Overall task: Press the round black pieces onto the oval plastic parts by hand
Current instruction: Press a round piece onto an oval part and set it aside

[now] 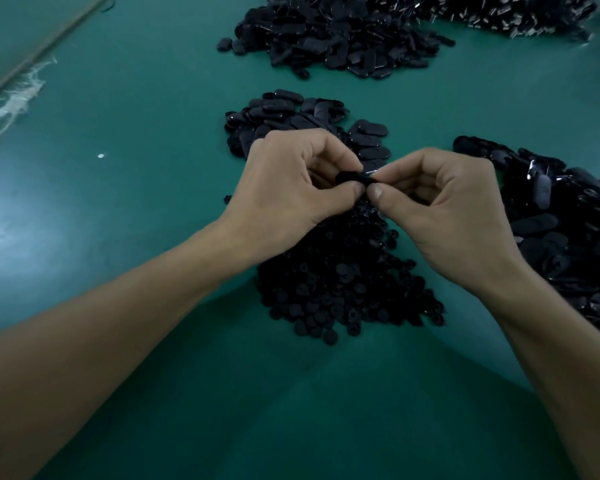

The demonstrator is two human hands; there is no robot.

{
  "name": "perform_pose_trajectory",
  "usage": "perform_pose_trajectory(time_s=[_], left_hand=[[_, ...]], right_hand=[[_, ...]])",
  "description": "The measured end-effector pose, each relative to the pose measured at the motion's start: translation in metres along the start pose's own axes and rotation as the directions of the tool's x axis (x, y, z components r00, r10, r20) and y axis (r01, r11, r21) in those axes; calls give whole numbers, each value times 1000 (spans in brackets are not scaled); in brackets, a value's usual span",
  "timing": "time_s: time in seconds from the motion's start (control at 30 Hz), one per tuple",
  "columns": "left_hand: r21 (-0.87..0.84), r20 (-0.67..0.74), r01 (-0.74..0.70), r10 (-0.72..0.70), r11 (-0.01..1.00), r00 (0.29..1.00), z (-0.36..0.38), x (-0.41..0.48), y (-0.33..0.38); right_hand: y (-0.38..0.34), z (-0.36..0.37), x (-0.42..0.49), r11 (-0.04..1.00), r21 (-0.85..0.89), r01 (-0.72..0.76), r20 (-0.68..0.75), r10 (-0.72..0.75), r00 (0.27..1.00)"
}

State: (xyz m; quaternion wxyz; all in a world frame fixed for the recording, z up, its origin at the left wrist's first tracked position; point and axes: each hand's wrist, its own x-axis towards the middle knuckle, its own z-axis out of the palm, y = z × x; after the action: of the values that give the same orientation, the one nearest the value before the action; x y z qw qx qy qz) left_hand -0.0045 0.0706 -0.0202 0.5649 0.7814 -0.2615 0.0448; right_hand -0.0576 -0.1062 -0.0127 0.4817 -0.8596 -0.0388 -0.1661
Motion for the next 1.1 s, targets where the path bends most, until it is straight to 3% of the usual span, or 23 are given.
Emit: perform_pose_trajectory(time_s=[0.1,0.2,0.3,0.4,0.53,0.63,0.87,1.0,1.1], left_hand=[[9,-18,40,-39,999,999,-6,6,-4],[-1,-100,114,-114,993,988,-18,14,-12],[-39,-238,205,-208,978,949,-34,23,-26],[-69,-312,292,-299,954,902,-44,29,-38],[-36,-289,349,-344,936,893,-44,32,-51],[31,-248,354,-336,935,908,-43,33,-53],[209,-163,325,-295,922,942,-41,29,-51],[224,-197,259,-217,939,956,-38,27,-45],[173,-245,186,-140,967,959,-34,25,-36]], right_hand=[[1,0,1,1000,10,-20,16,20,1000],[6,-4,0,974,-225,-8,13,12,1000],[14,-20,2,839,-540,-64,-59,38,998],[20,-37,4,708,-673,-214,-128,174,976],[20,-40,4,641,-707,-298,-97,329,939],[23,-40,6,659,-693,-293,-63,349,935],[18,-39,2,701,-661,-268,-127,248,960],[23,-40,4,779,-574,-253,-165,192,967],[18,-35,6,884,-441,-155,-102,122,987]])
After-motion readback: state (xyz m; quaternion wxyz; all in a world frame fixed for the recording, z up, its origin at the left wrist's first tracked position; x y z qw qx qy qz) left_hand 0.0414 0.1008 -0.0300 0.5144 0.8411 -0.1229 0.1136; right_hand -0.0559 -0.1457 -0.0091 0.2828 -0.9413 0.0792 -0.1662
